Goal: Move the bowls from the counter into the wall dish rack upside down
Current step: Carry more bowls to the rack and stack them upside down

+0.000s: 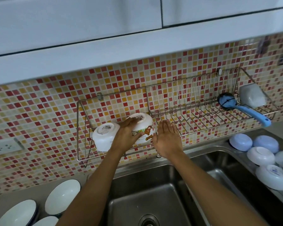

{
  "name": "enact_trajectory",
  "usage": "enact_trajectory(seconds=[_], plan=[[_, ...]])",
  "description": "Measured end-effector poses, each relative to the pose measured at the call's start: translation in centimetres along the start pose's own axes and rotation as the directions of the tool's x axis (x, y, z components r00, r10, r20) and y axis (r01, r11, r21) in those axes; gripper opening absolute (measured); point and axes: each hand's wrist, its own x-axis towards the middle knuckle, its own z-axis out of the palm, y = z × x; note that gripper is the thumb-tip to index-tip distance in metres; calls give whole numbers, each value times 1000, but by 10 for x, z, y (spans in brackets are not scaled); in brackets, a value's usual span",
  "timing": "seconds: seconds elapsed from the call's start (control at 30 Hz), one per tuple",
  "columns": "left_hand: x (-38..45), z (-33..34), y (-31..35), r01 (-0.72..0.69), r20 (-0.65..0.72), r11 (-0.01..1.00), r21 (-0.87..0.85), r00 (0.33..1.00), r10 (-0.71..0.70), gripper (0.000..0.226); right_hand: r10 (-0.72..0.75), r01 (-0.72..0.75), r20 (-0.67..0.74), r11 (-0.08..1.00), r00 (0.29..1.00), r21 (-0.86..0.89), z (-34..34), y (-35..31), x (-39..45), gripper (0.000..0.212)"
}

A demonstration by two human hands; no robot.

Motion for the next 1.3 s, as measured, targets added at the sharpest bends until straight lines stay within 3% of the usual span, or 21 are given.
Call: enact_trajectory(seconds=[0.1,0.2,0.27,0.37,0.5,0.63,0.73,0.83,0.97,1.07,1.2,1.3], plan=[[-8,-4,7,44,-5,999,4,999,-44,65,-7,7,-24,1000,1000,-7,1,0,-2,66],[-32,-3,11,117,-29,987,113,993,-114,61,-28,27,-65,1000,997,-16,4,1,-8,75],[-53,-3,11,81,-43,974,211,996,-74,57,-43,45,-106,999,993,20,7,0,-16,82],[-76,-3,8,4,14,952,306,1000,-9,54,-60,64,-93,997,994,37,11,-1,-31,76],[-109,2,1,26,-29,913,408,999,-15,58,-81,84,-105,996,991,23,24,-4,-56,69],[-142,4,-5,45,-25,916,399,999,-38,80,7,15,-142,988,990,155,31,-19,-70,71],[-170,-5,-22,69,-13,939,336,998,-68,70,33,0,-150,976,988,218,38,-48,-85,75],[-209,-22,-50,210,-13,943,259,977,-214,63,-28,63,-146,967,989,246,60,-84,-105,71],[-270,-53,-108,467,-80,860,203,884,-461,58,-163,139,18,889,986,436,103,-149,-135,53],[-320,-74,-156,656,-167,741,146,754,-635,54,-224,78,208,836,952,542,129,-206,-154,42],[-380,-90,-204,846,-196,533,-18,520,-832,49,-260,-21,417,828,871,560,153,-276,-168,52],[-412,-93,-225,888,-123,434,-153,418,-900,44,-207,-147,561,841,802,521,170,-319,-175,65]])
